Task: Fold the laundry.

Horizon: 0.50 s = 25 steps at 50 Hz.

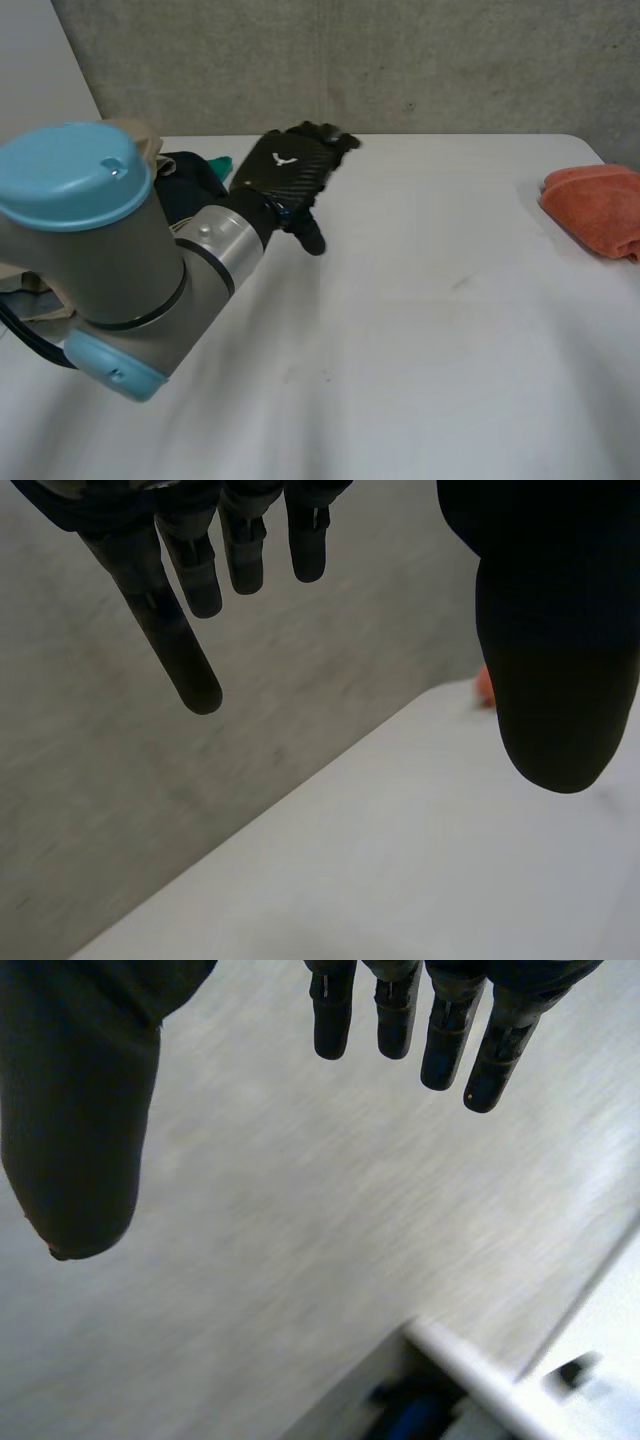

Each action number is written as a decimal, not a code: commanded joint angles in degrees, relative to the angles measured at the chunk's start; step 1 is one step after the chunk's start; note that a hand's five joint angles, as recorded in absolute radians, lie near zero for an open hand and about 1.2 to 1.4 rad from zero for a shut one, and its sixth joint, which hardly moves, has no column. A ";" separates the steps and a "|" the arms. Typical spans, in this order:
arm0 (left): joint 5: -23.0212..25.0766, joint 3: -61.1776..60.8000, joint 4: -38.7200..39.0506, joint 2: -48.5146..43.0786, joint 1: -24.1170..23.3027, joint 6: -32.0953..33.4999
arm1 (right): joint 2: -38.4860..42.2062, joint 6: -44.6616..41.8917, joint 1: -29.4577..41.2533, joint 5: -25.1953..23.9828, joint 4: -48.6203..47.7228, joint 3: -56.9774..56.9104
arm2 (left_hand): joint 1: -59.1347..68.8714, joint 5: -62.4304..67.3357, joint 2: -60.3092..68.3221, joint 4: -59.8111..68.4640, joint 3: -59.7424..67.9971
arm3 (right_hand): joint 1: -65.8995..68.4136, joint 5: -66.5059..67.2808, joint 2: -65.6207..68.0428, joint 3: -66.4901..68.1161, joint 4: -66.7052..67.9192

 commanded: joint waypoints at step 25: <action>-7.36 -3.38 9.15 5.16 19.45 3.12 | -29.31 -4.58 24.01 -45.16 6.87 51.10 | 1.19 -0.69 0.12 -25.02 -0.31 | -1.80 -3.63 -2.79 -2.23 -3.61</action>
